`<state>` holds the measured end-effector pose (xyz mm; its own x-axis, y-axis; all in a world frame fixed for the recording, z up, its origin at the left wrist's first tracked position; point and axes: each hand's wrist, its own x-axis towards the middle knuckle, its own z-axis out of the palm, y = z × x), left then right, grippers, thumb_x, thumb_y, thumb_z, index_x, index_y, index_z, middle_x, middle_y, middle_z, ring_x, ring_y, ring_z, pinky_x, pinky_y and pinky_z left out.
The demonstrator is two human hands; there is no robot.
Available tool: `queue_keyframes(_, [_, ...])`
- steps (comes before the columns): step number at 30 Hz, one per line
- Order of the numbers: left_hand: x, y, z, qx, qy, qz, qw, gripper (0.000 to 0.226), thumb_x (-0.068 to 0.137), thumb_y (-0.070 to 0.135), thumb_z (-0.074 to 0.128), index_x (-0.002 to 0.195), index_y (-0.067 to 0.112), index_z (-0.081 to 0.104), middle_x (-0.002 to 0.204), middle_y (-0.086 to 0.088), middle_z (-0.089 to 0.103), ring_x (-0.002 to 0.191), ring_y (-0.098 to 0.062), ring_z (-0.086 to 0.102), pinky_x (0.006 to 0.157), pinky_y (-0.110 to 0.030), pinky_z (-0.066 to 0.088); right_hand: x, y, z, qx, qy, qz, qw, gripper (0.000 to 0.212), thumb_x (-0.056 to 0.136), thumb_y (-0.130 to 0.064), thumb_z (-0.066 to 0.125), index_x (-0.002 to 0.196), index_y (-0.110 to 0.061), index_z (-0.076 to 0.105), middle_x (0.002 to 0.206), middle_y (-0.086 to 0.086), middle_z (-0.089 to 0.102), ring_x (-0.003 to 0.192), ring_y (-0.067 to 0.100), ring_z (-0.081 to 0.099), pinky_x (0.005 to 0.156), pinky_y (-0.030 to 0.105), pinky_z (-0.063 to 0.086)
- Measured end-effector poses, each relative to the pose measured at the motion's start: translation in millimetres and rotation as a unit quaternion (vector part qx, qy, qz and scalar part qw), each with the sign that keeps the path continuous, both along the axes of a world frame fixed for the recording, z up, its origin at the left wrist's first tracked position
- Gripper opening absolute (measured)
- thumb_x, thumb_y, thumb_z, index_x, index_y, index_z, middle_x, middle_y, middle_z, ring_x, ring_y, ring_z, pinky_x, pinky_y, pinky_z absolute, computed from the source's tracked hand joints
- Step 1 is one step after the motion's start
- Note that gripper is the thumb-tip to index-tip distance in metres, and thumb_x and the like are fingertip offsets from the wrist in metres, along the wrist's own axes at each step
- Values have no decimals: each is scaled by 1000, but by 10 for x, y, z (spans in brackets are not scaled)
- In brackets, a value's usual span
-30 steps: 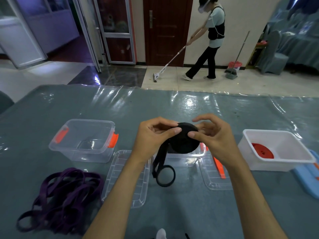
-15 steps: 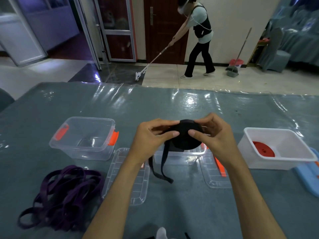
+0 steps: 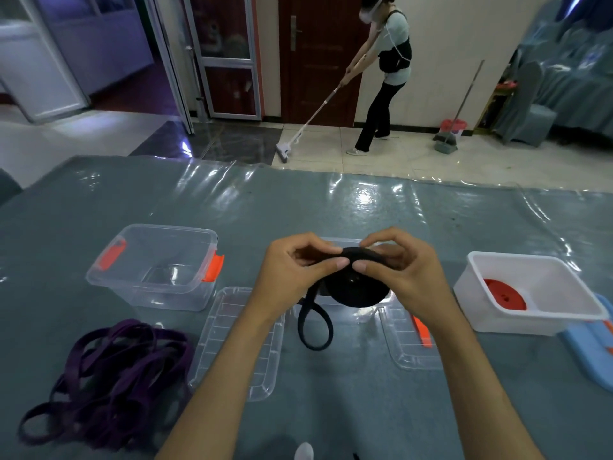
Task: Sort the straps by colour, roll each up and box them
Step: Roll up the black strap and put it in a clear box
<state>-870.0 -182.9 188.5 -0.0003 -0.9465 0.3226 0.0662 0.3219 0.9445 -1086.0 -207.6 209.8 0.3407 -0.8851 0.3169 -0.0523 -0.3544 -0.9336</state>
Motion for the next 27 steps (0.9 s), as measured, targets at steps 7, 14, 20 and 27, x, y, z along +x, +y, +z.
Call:
queue_keyframes(7, [82, -39, 28, 26, 43, -16, 999, 25, 75, 31, 93, 97, 25, 86, 103, -5, 82, 101, -21, 79, 89, -22, 59, 107, 59, -74, 16, -39, -49, 998, 17, 84, -14, 86, 98, -20, 78, 96, 2, 80, 94, 18, 78, 83, 25, 60])
queue_keyframes(14, [143, 10, -37, 80, 25, -13, 996, 26, 70, 13, 96, 90, 22, 83, 98, -7, 82, 95, -20, 80, 83, -20, 60, 189, 58, -142, 10, -46, -33, 998, 16, 90, -8, 80, 103, -15, 83, 100, 3, 81, 100, 22, 77, 89, 27, 61])
queue_keyframes(20, [191, -4, -31, 88, 0, 26, 996, 30, 69, 17, 99, 89, 28, 80, 96, -3, 82, 91, -17, 79, 79, -20, 60, 193, 3, -134, -1, 26, 5, 1000, 23, 89, -12, 81, 111, -20, 81, 107, -4, 81, 107, 17, 75, 91, 23, 59])
queue_keyframes(27, [275, -58, -348, 78, -70, 99, 990, 29, 98, 57, 65, 114, 37, 76, 119, 17, 76, 118, 1, 67, 104, -19, 49, 155, -72, -111, 9, 8, -35, 999, 23, 90, -10, 81, 105, -27, 84, 104, -4, 81, 103, 17, 77, 87, 25, 61])
